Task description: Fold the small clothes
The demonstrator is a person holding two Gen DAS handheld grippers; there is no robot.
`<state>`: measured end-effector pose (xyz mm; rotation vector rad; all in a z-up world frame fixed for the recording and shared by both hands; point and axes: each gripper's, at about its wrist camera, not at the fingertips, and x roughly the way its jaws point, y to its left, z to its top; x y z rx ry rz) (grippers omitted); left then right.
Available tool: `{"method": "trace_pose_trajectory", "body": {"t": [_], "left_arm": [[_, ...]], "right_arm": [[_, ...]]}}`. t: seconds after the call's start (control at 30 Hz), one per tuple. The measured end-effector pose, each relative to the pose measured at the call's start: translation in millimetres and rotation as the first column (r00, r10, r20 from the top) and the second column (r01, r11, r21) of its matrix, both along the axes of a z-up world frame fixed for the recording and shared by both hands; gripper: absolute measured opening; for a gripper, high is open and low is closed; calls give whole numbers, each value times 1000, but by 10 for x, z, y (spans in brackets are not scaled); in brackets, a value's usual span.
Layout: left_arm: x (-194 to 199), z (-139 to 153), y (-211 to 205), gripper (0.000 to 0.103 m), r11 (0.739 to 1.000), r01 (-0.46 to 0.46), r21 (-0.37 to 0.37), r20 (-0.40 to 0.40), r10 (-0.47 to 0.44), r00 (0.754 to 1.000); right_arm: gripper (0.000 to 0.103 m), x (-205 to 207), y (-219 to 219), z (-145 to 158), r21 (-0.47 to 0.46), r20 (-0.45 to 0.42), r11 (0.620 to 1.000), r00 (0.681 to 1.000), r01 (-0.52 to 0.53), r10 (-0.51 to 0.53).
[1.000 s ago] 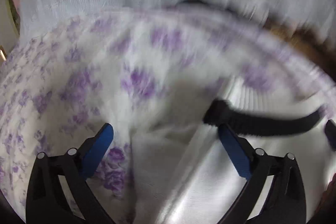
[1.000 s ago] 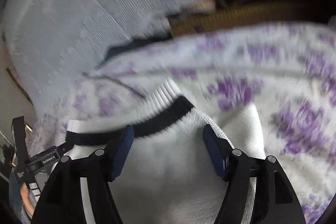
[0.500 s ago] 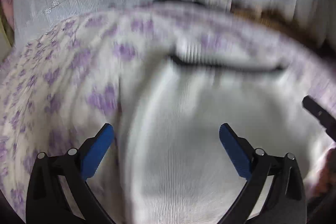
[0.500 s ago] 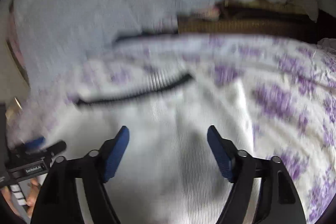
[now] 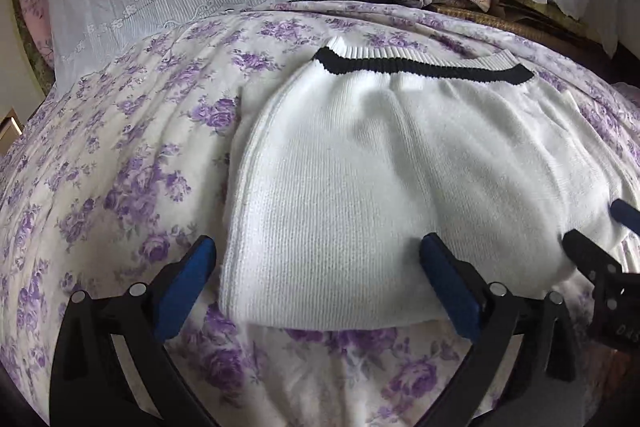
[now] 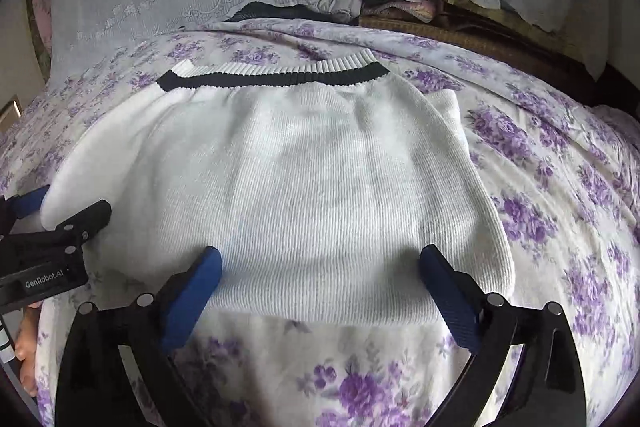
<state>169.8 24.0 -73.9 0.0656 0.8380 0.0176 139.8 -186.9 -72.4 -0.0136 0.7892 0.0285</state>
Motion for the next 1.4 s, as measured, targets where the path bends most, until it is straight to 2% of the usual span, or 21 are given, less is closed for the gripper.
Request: {"method": "trace_pose_trajectory", "body": {"t": [0.1, 0.2, 0.37, 0.47, 0.53, 0.57, 0.6, 0.63, 0.73, 0.83, 0.9, 0.97, 1.0, 1.03, 1.13, 1.2, 1.3, 1.4], "left_arm": [[-84, 40, 73, 99, 999, -10, -52, 17, 11, 1000], [-100, 162, 67, 99, 999, -14, -46, 85, 18, 996], [151, 284, 2, 99, 1000, -16, -1, 119, 16, 993], [313, 291, -31, 99, 999, -23, 41, 146, 16, 989], [422, 221, -20, 99, 998, -35, 55, 135, 27, 990], [524, 122, -1, 99, 998, -39, 52, 92, 35, 995], [596, 51, 10, 99, 998, -39, 45, 49, 37, 998], [681, -18, 50, 99, 999, -34, 6, -3, 34, 999], [720, -21, 154, 99, 996, -45, -73, -21, 43, 999], [622, 51, 155, 99, 997, -58, -58, 29, 60, 998], [532, 82, 130, 99, 998, -48, -49, 62, 51, 997], [487, 71, 89, 99, 998, -6, -58, 50, 9, 999], [500, 33, 52, 99, 999, 6, -41, 32, -4, 999], [527, -22, 10, 99, 1000, 11, -11, 11, -11, 1000], [510, -13, 23, 99, 1000, 2, -16, 17, -2, 1000], [462, 0, 45, 99, 1000, -10, -17, 34, 11, 999], [310, 61, 32, 99, 1000, -23, 10, 85, 22, 996], [135, 98, -50, 99, 999, -7, 42, 121, 2, 993]], "right_arm": [[99, -203, -130, 70, 66, 71, 995, 994, 74, -79], [99, -235, -188, 166, 115, 111, 990, 989, 87, -99], [99, 98, -62, 318, 92, 135, 993, 987, 77, -89], [99, 355, 19, 305, 59, 138, 995, 986, 86, -94], [99, 532, 34, 141, 54, 94, 995, 991, 87, -92], [100, 644, 35, -7, 55, 17, 995, 996, 81, -82], [100, 691, 45, -24, 45, -7, 996, 997, 81, -80], [100, 667, 46, 12, 49, 11, 996, 997, 74, -75], [100, 619, 18, 42, 71, 26, 995, 997, 73, -75], [99, 429, -106, 160, 124, 111, 986, 986, 109, -123], [100, 336, -191, 198, 130, 137, 980, 976, 152, -170], [100, 405, -274, 99, 108, 48, 972, 976, 207, -213], [100, 485, -304, 15, 108, -11, 975, 981, 196, -196], [100, 501, -326, 20, 104, -6, 977, 982, 187, -188], [100, 453, -337, 28, 119, 7, 976, 983, 182, -184], [100, 367, -443, 49, 196, 39, 965, 982, 172, -183], [100, 125, -645, 57, 337, 100, 927, 972, 168, -213], [100, -46, -742, 58, 406, 117, 898, 964, 173, -238]]}}
